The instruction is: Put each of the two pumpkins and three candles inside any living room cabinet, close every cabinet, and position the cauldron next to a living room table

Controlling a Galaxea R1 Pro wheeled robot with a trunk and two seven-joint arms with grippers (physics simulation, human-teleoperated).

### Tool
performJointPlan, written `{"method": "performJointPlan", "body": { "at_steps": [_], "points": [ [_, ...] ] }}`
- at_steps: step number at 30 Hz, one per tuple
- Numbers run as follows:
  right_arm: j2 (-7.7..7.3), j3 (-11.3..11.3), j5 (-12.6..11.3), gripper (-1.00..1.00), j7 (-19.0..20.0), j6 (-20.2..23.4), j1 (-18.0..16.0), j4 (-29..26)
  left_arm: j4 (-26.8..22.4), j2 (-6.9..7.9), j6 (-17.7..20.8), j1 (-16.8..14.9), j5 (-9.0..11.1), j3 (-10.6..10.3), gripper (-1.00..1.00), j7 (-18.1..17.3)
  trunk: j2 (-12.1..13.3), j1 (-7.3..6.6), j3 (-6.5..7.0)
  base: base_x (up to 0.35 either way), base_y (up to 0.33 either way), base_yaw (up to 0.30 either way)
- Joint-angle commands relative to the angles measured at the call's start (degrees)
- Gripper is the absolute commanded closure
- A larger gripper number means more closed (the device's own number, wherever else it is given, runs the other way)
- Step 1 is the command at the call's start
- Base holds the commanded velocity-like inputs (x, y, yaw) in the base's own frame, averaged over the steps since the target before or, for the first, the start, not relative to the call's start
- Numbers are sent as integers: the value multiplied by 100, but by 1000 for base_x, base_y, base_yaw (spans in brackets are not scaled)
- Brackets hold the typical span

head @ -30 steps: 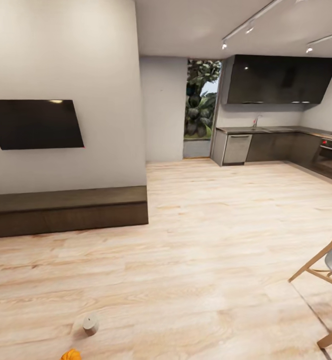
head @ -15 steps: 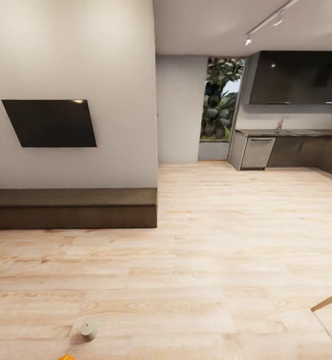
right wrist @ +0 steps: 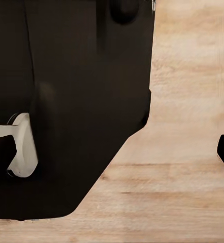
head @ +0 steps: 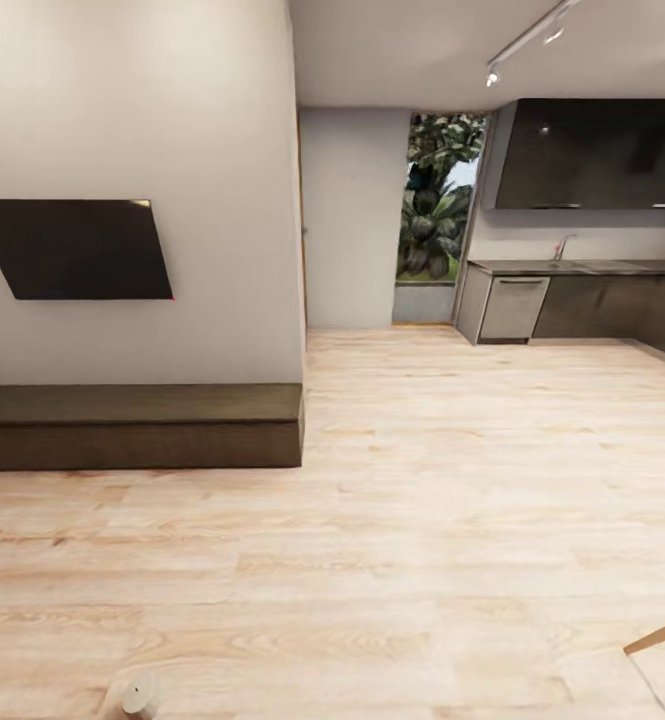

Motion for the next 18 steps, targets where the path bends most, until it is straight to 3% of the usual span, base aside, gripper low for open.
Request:
{"method": "performJointPlan", "body": {
  "at_steps": [1,6,18],
  "points": [
    [0,0,3,-100,2,-25,-5,7,-9,0,-9,2,-5,-4,-100,5,-6,4,-8,285,-164,-212],
    [0,0,3,-100,2,-33,-5,10,-9,6,-9,2,-3,-4,-100,5,-6,4,-8,295,-112,-127],
    [-1,0,-5,-100,-4,-42,-5,-3,-42,4,-18,1,3,2,-100,0,-6,4,-8,312,-10,-9]
  ]
}}
